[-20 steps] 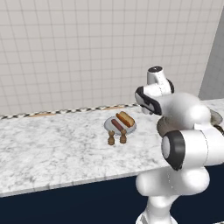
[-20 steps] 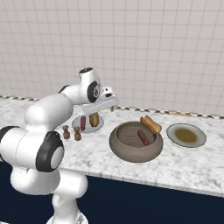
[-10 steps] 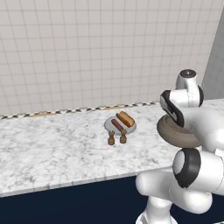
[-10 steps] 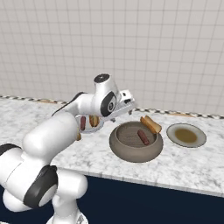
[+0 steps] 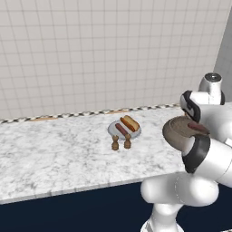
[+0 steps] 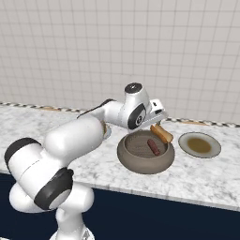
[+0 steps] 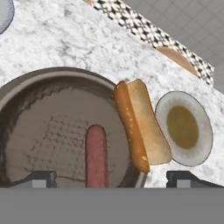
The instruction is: Place one bun and one sausage from the bowl on each plate.
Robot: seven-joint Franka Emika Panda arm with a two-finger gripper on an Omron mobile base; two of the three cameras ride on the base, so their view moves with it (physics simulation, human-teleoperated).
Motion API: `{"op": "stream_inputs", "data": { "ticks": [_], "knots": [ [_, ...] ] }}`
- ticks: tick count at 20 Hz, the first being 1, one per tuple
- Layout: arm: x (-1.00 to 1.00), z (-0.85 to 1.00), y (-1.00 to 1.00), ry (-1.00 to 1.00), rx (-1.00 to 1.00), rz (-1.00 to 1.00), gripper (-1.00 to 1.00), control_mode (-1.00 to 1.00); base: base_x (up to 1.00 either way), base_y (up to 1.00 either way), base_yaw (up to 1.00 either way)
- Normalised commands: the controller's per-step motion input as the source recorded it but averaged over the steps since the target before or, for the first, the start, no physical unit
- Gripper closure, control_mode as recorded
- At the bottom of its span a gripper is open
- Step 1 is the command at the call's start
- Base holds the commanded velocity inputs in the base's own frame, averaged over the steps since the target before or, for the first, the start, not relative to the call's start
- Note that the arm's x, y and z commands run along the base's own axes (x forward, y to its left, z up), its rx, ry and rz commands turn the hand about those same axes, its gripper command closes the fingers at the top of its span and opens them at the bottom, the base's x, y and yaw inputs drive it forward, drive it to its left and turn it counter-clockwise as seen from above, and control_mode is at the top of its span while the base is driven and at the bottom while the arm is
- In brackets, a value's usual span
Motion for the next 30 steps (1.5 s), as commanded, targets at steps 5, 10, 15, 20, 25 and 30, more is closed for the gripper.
{"op": "stream_inputs", "data": {
  "ticks": [5, 10, 15, 20, 25, 30],
  "knots": [
    [0.17, -0.05, -0.44, 0.0, 0.0, 0.01, -1.0, -1.0, 0.0, 0.0, 0.0],
    [0.18, -0.15, -0.07, 0.0, 0.01, 0.04, -1.0, -1.0, 0.0, 0.0, 0.0],
    [0.24, -0.32, 0.0, 0.0, 0.0, 0.06, -1.0, -1.0, 0.0, 0.0, 0.0],
    [0.09, -0.37, 0.0, 0.0, 0.0, 0.04, -1.0, -1.0, 0.0, 0.0, 0.0],
    [0.15, -0.13, 0.0, 0.01, 0.0, 0.01, -1.0, -1.0, 0.0, 0.0, 0.0],
    [0.31, -0.17, -0.03, 0.1, 0.0, 0.0, -1.0, -1.0, 0.0, 0.0, 0.0]
  ]
}}
